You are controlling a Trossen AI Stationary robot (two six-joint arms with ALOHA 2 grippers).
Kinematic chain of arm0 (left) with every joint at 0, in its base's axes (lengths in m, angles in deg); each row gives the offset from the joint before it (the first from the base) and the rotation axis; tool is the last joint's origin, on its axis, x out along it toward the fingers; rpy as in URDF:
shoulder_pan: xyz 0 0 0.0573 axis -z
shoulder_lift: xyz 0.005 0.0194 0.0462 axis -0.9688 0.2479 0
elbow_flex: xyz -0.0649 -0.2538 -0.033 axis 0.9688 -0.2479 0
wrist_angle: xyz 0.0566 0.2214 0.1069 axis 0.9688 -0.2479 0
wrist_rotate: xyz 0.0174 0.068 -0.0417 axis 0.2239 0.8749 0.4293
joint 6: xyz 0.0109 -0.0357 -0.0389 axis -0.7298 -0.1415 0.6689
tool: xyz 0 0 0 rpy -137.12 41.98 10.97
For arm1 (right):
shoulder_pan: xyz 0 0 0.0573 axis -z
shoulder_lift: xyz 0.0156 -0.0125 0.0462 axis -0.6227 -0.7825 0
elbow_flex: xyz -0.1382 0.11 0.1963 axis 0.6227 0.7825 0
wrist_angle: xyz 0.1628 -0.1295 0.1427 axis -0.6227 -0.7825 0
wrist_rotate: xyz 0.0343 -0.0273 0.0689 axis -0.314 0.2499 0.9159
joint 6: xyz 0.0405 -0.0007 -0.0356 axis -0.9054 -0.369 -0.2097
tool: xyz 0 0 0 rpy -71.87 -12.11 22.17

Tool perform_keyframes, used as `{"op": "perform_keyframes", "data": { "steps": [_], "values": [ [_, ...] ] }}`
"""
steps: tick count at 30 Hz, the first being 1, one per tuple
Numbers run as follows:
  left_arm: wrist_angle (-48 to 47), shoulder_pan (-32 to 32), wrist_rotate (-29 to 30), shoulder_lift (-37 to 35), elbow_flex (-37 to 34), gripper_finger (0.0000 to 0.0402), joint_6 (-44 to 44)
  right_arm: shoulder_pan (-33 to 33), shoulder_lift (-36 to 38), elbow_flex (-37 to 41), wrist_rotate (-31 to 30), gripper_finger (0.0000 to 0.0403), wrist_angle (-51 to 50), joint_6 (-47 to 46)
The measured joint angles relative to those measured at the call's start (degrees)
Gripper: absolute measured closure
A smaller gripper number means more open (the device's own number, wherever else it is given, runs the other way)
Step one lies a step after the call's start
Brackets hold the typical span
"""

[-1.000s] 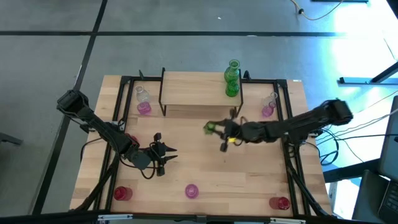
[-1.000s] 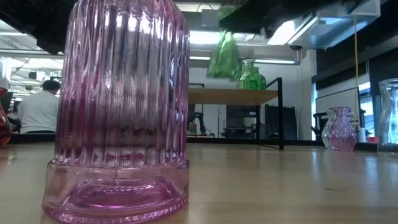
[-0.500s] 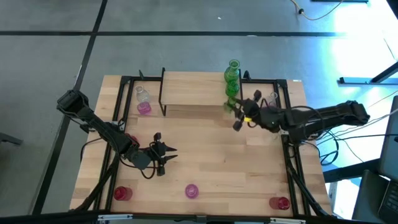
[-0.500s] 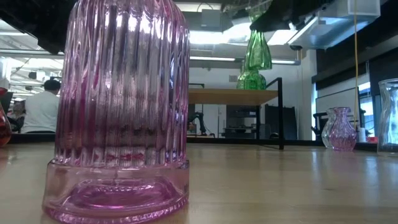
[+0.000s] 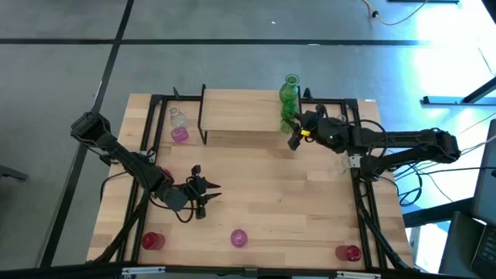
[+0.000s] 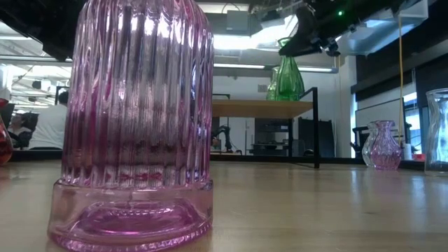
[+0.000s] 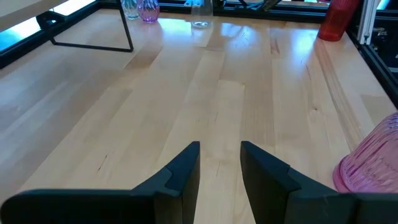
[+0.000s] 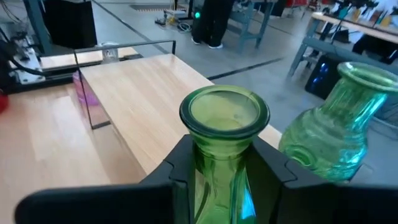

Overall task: Sort vases onto shelf
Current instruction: Put the green vase on the shelf aligned with the other green vases

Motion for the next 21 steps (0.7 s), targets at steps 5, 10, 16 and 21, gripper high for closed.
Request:
{"op": "perform_keyframes", "data": {
  "steps": [5,10,16,21],
  "values": [
    [0.00,0.00,0.00,0.00,0.00,0.0294,0.00,1.29,0.08,2.29,0.97,0.0320,1.55,-0.45],
    [0.07,0.00,0.00,0.00,0.00,0.0294,0.01,2.67,0.23,3.32,0.92,0.0319,2.74,-0.54],
    [0.11,0.01,0.00,0.00,0.00,0.0294,0.02,2.67,0.21,3.41,0.88,0.0319,3.23,0.03],
    [0.11,0.00,0.00,0.00,0.00,0.0294,0.03,2.64,0.20,3.41,0.49,0.0319,2.92,0.50]
  ]
}}
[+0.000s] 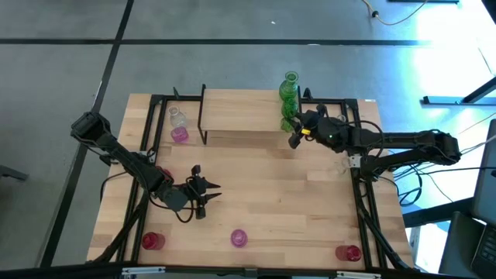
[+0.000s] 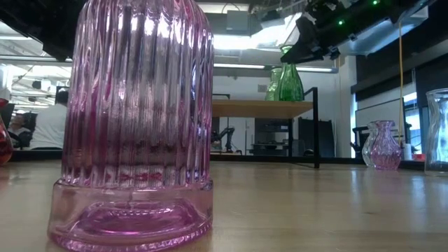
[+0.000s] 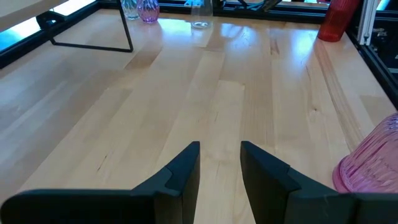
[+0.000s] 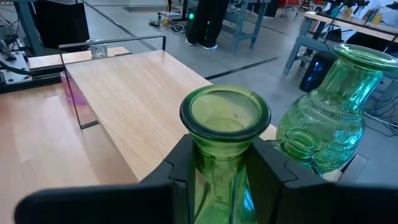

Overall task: Sort vases onto shelf
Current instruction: Put the green vase on the shelf aligned with the other green vases

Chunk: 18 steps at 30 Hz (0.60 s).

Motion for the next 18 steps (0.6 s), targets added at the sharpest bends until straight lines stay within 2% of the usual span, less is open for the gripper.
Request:
{"op": "perform_keyframes", "data": {
  "steps": [7,18],
  "values": [
    [0.00,0.00,0.00,0.00,0.00,0.0294,0.05,0.00,-0.02,0.00,-1.01,0.0311,-0.22,0.86],
    [0.03,0.00,-0.02,0.00,0.00,0.0294,0.08,-0.02,-0.17,0.19,-2.34,0.0240,-2.60,2.16]
  ]
}}
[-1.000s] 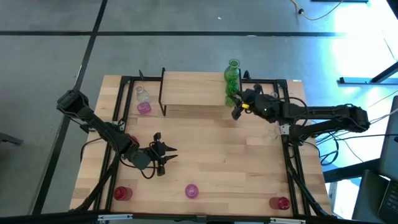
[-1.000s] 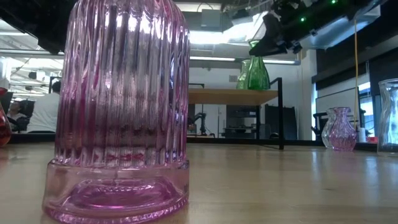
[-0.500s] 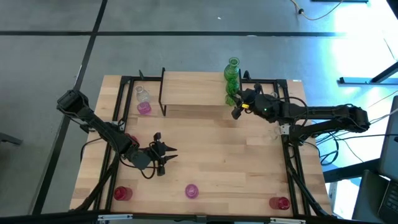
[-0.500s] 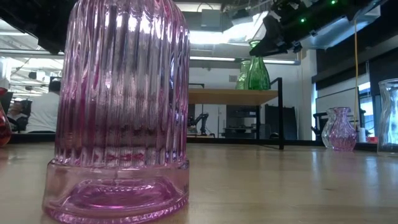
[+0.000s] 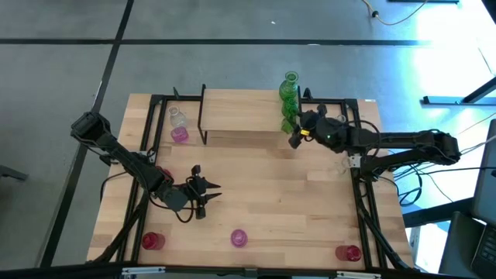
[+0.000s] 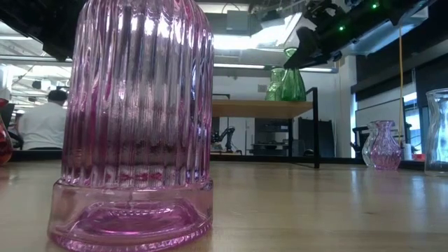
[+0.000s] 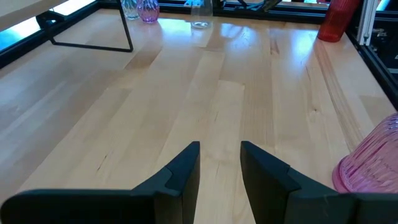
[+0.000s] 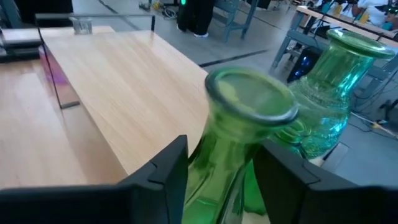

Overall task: Sort vases onto shelf
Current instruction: Put the green vase on the shelf aligned with the other green vases

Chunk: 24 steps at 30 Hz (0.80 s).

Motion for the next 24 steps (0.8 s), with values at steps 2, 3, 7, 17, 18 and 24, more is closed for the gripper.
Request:
{"op": "perform_keyframes", "data": {
  "steps": [2,3,7,17,18,24],
  "values": [
    [0.01,0.01,-0.01,0.00,0.00,0.0294,-0.01,-0.13,0.00,0.00,-0.73,0.0235,-0.06,0.40],
    [0.01,0.00,-0.01,0.00,0.00,0.0294,-0.01,-0.13,0.02,0.00,-1.11,0.0233,0.01,0.60],
    [0.01,0.00,-0.01,0.00,0.00,0.0294,-0.01,-0.13,0.43,0.00,-3.54,0.0231,0.28,1.72],
    [0.04,0.02,-1.73,0.00,0.01,0.0294,-0.01,-0.13,0.44,-0.04,-3.49,0.0230,1.15,1.76],
    [0.04,0.04,-1.73,0.00,0.01,0.0294,-0.01,-0.13,0.52,-0.14,-3.68,0.0230,1.19,1.78],
    [0.04,0.04,-1.75,0.00,0.02,0.0294,-0.03,-0.13,1.10,-3.71,-3.57,0.0230,-4.28,1.78]
  ]
}}
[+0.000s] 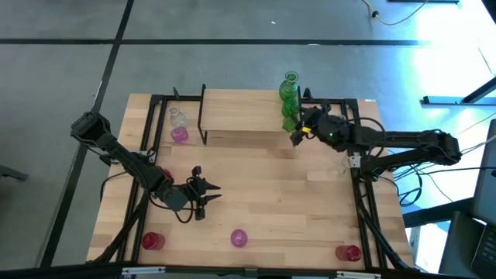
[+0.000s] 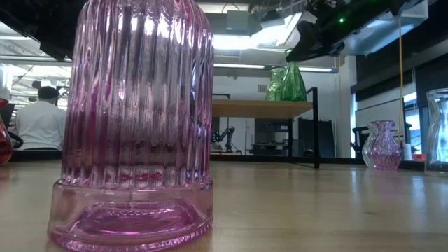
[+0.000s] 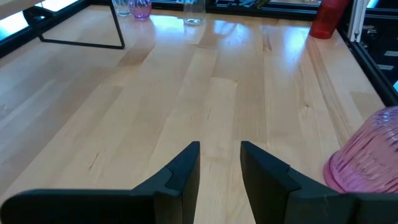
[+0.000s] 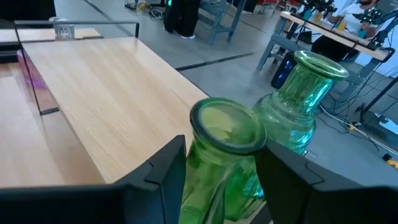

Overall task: Sort vases onto shelf
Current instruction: Put the green vase on the shelf aligned with the other green vases, then put the bottom pink vase on the shelf

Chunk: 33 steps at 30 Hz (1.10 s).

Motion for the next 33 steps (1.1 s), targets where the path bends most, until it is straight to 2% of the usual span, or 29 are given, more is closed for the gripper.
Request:
{"op": "perform_keyframes", "data": {
  "steps": [16,27,33],
  "values": [
    [0.02,-0.04,0.02,0.00,0.00,0.0294,-0.11,0.00,1.50,-6.67,-0.11,0.0229,-7.78,1.27],
    [0.02,-0.04,0.02,-0.02,0.00,0.0294,-0.13,0.00,2.30,-7.63,-1.16,0.0168,-8.37,2.47],
    [0.71,-0.63,0.17,-0.02,0.00,0.0294,-0.60,-1.60,4.95,-10.99,3.79,0.0164,-9.93,3.34]
  ]
}}
